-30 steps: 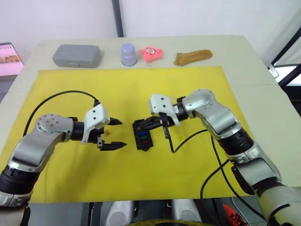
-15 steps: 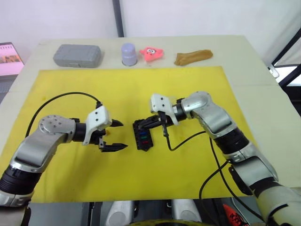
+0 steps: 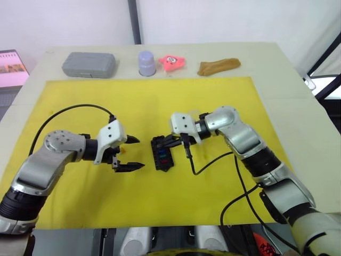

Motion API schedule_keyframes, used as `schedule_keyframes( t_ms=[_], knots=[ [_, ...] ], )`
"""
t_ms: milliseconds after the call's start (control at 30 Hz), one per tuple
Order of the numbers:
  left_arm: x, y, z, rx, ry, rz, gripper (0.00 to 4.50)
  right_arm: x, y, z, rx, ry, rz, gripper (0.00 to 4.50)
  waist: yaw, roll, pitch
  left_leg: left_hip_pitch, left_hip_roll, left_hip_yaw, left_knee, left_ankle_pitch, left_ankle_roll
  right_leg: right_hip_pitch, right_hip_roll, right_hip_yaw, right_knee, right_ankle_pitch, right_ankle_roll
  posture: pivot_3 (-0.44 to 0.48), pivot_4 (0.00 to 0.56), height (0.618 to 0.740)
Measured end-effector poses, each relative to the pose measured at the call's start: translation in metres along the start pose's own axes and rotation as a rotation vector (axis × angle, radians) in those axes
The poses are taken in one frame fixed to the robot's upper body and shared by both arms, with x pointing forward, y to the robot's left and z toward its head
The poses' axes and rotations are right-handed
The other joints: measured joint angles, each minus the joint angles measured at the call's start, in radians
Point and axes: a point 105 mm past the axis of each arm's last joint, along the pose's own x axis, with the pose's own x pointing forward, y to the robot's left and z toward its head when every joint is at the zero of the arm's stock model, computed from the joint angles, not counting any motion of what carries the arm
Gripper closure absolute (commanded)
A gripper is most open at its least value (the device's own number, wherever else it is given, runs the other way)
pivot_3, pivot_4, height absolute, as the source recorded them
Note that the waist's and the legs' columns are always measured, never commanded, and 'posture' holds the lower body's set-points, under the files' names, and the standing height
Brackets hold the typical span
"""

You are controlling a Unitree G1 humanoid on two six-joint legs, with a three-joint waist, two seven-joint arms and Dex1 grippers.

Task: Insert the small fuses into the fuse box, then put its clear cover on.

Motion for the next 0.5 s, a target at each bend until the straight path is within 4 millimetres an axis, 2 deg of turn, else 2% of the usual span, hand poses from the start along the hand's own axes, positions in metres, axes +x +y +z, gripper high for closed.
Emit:
schedule_keyframes(
  t_ms=[300,500],
  knots=[
    [0.0,0.0001,0.0,0.0,0.0,0.001,0.0,0.0021,-0.0005,-0.0009,-0.048,0.029,0.002,4.47,0.001,0.0,-0.004,0.0,0.0,0.0,0.0,0.001,-0.001,0.0,0.0,0.0,0.0,0.0,0.0,0.0,0.15,0.731],
    [-0.0003,-0.0001,-0.0001,-0.001,0.002,-0.001,0.0,0.0006,-0.0016,-0.0004,-0.022,0.025,0.005,4.47,0.001,0.0,-0.005,0.001,0.0,0.0,0.0,0.0,0.0,0.001,-0.001,0.0,0.0,0.0,0.0,0.0,0.15,0.731]
  ],
)
